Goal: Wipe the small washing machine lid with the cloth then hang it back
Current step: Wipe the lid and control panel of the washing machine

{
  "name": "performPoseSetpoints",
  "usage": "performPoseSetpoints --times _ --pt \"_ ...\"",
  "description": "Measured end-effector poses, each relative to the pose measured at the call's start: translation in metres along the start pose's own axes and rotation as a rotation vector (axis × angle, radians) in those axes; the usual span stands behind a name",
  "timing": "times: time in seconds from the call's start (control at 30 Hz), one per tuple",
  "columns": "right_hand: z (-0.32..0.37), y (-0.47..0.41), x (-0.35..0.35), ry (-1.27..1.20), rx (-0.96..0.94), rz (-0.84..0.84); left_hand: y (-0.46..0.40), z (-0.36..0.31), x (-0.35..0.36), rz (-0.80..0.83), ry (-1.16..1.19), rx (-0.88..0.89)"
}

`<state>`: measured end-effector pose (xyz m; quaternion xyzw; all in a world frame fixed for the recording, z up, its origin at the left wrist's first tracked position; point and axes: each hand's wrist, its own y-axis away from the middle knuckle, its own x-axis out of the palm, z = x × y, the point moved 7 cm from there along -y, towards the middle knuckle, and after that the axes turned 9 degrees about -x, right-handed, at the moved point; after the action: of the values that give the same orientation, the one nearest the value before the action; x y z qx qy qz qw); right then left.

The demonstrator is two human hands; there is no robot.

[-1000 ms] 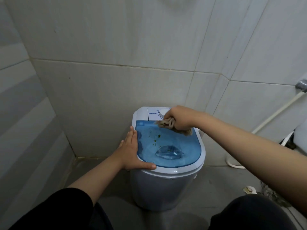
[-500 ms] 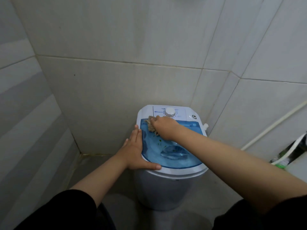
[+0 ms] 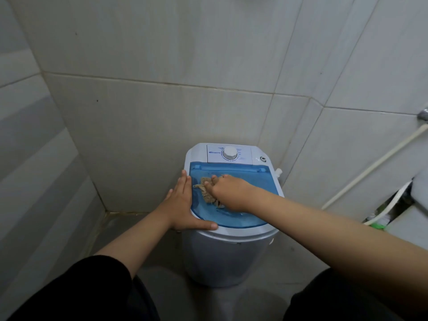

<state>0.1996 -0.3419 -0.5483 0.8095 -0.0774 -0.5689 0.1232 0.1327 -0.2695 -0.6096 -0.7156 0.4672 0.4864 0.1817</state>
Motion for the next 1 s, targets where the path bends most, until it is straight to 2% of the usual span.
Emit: performPoseSetpoints --times 0.27,0.6,0.8,1.0 --pt "0.001 0.018 0.001 -0.146 -0.04 -0.012 0.001 -0.002 -0.001 0.004 -0.011 -0.003" --pt "-0.017 0.031 -0.014 -0.259 -0.058 0.064 0.002 -0.001 -0.002 -0.001 0.0 -0.01" --pt "-0.007 0.041 0.013 -0.048 -0.119 -0.011 0.0 -0.001 -0.001 0.001 0.007 -0.007" --pt "-0.019 0.051 0.031 -0.108 -0.065 -0.096 0.0 -0.001 -0.001 0.006 0.008 -0.008"
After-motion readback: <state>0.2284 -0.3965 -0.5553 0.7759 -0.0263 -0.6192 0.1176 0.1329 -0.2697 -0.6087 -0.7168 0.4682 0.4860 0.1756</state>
